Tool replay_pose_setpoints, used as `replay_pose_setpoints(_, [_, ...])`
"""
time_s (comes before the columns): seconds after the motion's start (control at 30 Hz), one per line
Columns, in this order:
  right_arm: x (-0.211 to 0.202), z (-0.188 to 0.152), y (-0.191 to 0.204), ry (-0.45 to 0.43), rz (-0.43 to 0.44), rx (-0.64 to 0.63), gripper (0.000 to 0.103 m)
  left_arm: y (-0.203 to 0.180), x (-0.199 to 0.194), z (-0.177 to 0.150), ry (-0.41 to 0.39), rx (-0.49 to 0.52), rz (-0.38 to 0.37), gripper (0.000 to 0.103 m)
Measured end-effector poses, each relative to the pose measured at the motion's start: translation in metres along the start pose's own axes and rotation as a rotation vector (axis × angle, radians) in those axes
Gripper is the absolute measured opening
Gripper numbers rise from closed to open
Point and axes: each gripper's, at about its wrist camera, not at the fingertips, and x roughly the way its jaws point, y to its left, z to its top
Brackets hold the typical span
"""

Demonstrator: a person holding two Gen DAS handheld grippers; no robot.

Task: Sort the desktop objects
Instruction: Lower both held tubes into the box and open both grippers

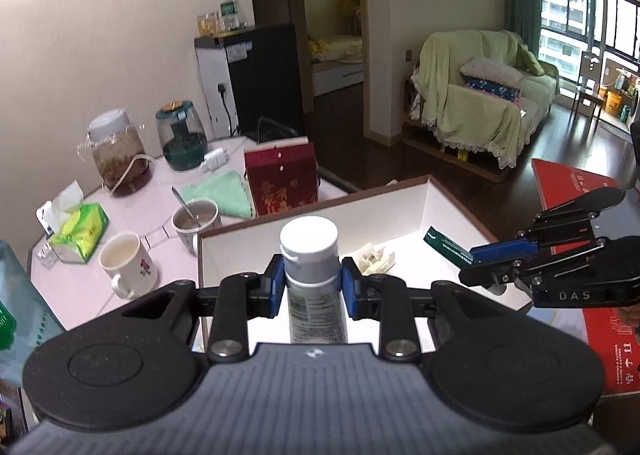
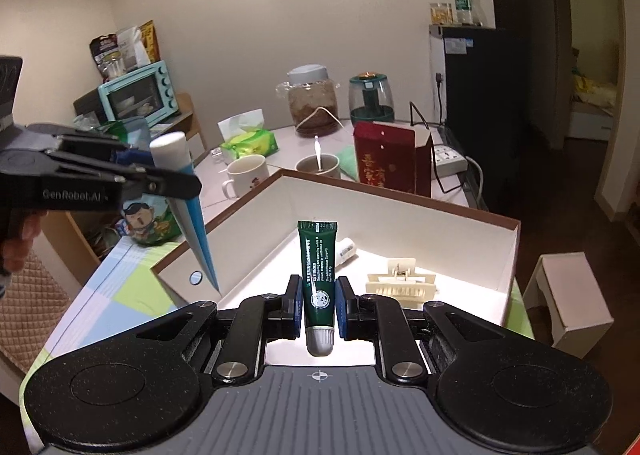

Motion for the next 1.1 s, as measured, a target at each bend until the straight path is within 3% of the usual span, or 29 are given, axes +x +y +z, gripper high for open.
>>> replay_pose_setpoints(0.3, [0.046,0.001,-0.012,0.066,-0.012,0.079,0.015,0.015,0.051,-0.013,0.129,-0.066,0.037,0.025])
replay_pose_setpoints(0.57, [0.092,0.002,-0.025,0.17,-0.016,0.168,0.015,0.024,0.103,-0.021,0.243,-0.061,0.075,0.025])
replay_pose_setpoints(1.1, [0.13,0.013,-0.04,0.261,-0.03,0.213,0.015,0.038,0.16,-0.02,0.325,-0.084,0.088,0.025])
